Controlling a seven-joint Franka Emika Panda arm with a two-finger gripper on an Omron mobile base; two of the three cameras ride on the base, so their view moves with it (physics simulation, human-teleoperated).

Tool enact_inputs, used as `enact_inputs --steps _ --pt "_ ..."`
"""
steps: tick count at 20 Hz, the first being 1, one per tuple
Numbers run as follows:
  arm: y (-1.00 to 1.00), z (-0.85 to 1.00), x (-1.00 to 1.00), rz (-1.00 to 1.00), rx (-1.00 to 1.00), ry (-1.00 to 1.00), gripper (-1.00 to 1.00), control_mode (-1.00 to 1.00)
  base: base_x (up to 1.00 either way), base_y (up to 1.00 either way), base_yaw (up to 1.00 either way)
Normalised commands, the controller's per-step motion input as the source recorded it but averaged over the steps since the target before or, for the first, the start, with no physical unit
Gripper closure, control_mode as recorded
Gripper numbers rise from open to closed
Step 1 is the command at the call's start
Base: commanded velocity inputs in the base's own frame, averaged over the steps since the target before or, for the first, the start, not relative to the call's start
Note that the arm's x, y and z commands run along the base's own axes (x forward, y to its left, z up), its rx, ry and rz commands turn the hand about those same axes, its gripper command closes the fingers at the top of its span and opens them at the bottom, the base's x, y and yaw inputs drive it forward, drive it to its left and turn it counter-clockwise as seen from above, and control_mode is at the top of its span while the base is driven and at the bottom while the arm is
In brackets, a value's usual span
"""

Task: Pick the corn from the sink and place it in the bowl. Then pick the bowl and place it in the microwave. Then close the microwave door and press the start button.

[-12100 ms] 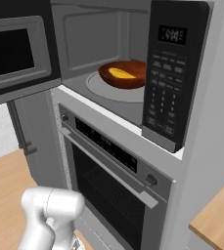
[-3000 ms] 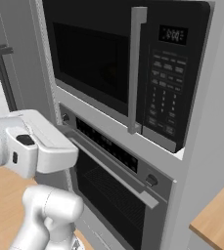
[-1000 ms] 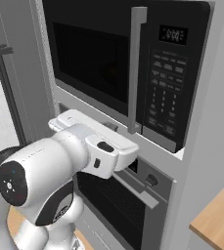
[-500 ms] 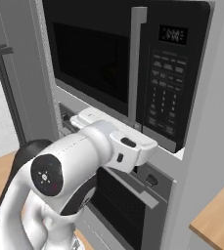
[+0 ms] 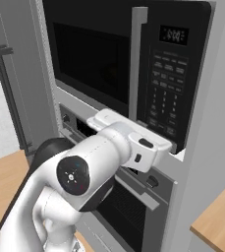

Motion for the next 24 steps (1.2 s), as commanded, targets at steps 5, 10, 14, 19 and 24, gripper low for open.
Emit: enact_inputs --steps 5,10,14,19,24 --pt "-0.06 -0.08 0.19 0.0 0.0 0.0 1.0 -1.0 0.0 0.0 0.0" --pt "-0.03 -0.1 0.17 0.0 0.0 0.0 1.0 -1.0 0.0 0.0 0.0" --pt "-0.02 -0.09 0.23 0.0 0.0 0.07 1.0 -1.0 0.0 0.0 0.0" --pt "-0.18 -0.07 0.14 0.02 0.0 0.0 1.0 -1.0 0.0 0.0 0.0" --pt "-0.35 -0.03 0.08 0.11 0.01 0.0 1.0 -1.0 0.0 0.0 0.0"
